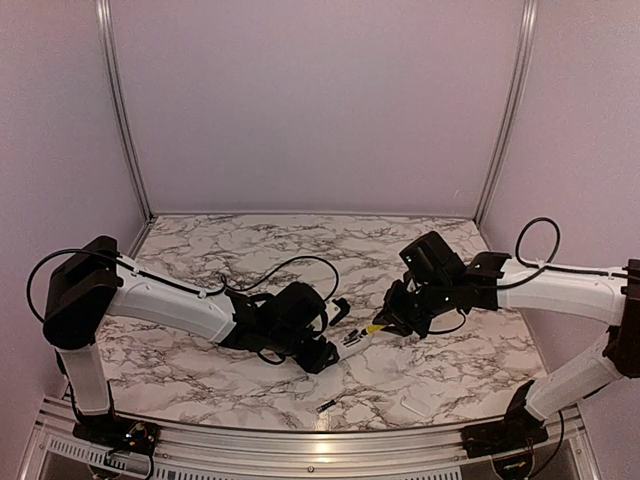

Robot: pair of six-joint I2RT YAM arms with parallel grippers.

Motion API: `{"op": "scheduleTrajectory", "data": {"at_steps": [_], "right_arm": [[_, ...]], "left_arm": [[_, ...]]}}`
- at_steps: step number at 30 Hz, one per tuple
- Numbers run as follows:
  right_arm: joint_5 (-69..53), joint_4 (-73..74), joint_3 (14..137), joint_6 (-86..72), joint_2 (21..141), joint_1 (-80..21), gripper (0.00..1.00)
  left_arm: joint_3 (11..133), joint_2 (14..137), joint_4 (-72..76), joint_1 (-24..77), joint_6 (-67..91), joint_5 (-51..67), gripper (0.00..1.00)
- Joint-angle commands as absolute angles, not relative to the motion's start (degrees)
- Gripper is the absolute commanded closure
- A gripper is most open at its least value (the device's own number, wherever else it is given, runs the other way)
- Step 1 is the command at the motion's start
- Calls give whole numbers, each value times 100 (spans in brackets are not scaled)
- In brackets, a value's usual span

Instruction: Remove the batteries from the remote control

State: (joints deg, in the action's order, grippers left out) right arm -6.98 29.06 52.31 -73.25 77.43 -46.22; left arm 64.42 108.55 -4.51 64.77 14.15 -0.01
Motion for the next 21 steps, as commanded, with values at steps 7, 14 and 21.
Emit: {"op": "scheduleTrajectory", "data": {"at_steps": [7,14,21], "right_arm": [[-546,3255,5788,-7090,8003,-4581,100],[-536,3309,5877,-7047,8054,-4564,100],[-497,3499,6055,-7022,7894,-4557,100]], "left_arm": [[6571,11105,-437,6495,1316,141,100],[6603,11136,-487,6495,1269,143,100],[6584,10934,-508,6495,1193,123,100]]}}
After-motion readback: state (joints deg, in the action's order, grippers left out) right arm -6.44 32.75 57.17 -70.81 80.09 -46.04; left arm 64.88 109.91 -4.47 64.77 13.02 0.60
